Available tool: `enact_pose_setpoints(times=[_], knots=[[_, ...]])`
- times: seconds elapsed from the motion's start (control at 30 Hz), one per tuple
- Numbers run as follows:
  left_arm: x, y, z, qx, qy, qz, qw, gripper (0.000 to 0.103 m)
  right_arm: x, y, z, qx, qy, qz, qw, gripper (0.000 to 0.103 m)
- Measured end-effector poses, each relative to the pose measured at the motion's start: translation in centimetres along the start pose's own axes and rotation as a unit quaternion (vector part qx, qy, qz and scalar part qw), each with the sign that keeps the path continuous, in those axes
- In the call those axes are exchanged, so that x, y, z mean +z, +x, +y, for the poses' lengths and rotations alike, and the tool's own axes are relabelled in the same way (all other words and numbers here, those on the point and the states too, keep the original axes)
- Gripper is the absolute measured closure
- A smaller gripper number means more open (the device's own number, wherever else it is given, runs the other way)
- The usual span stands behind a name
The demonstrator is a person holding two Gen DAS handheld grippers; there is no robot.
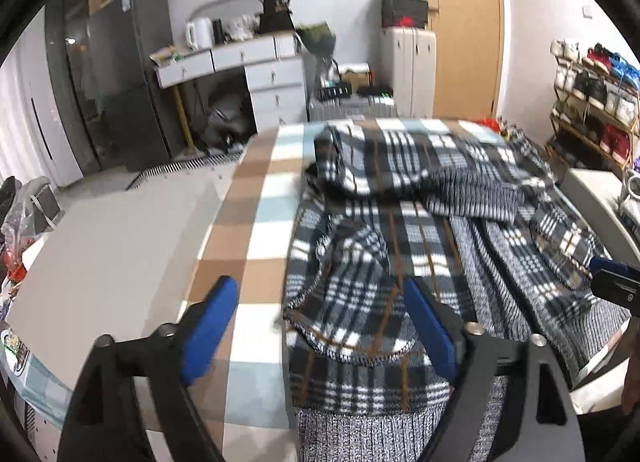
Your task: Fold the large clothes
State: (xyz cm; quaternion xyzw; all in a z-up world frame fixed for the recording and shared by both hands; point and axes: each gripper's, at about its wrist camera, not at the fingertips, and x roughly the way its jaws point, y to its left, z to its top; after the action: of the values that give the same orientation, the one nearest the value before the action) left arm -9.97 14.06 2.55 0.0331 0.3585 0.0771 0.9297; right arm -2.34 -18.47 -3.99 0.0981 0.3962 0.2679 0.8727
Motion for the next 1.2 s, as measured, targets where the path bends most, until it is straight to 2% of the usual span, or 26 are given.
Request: enact_pose_setpoints(times=[0.07,0.2,0.33,0.47,0.63,0.7,0.77,0.87,0.9,0.97,1.1,1.17,1.2], knots=[[0.0,0.1,-0.3,-0.006,0.011,-0.007,0.9999,0.02,0.0,-0.3,0.6,0.007,-0.002,-0.009,1.0,0.0],[0.0,0.2,-0.9,0.005,0.024,-0.018,0.9995,0.02,0.3,-0.1,1.4,0.008,-0.017,-0.011,1.0,0.0],[-0.5,-0.6,-1.6,0.006,0.025,-0.014,0.9996,0.02,0.4,0.9,0.3,0.042,0.024,0.004,0.999,0.0],[-0.6,-0.8,-1.8,0.009,0.029,-0.011,0.9995,0.02,0.6,1.3,-0.6,0.043,0.044,0.01,0.998,0.0],[-1.1,0.4,-0.1,0.033,0.016,0.019,0.9991,0.019,0.6,1.4,-1.1,0.029,0.031,0.014,0.999,0.0],[-1.4,1.5,1.2,0.049,0.014,0.046,0.9977,0.019,0.5,1.3,-1.5,0.021,0.037,0.02,0.999,0.0],[-1.8,2.4,2.8,0.045,-0.002,0.077,0.996,0.02,0.4,0.9,-1.9,0.029,0.049,0.018,0.998,0.0],[-3.1,3.4,5.1,0.001,-0.052,0.148,0.9877,0.02,0.3,0.1,-2.1,0.035,0.043,0.013,0.998,0.0],[-3.6,3.5,6.0,-0.021,-0.083,0.175,0.9809,0.02,0.3,-0.1,-2.0,0.035,0.037,0.011,0.999,0.0],[-4.0,3.2,6.6,-0.066,-0.116,0.203,0.9701,0.02,0.1,-0.8,-1.8,0.035,0.02,0.007,0.999,0.0],[-5.0,2.6,5.9,-0.107,-0.123,0.262,0.9511,0.02,0.0,-1.2,-1.8,0.049,0.013,0.01,0.999,0.0],[-5.6,2.6,5.3,-0.135,-0.135,0.29,0.9379,0.02,0.1,-1.4,-1.7,0.061,0.013,0.009,0.998,0.0],[-6.2,2.8,4.8,-0.15,-0.142,0.309,0.9285,0.02,0.2,-1.6,-1.6,0.064,0.012,0.007,0.998,0.0]])
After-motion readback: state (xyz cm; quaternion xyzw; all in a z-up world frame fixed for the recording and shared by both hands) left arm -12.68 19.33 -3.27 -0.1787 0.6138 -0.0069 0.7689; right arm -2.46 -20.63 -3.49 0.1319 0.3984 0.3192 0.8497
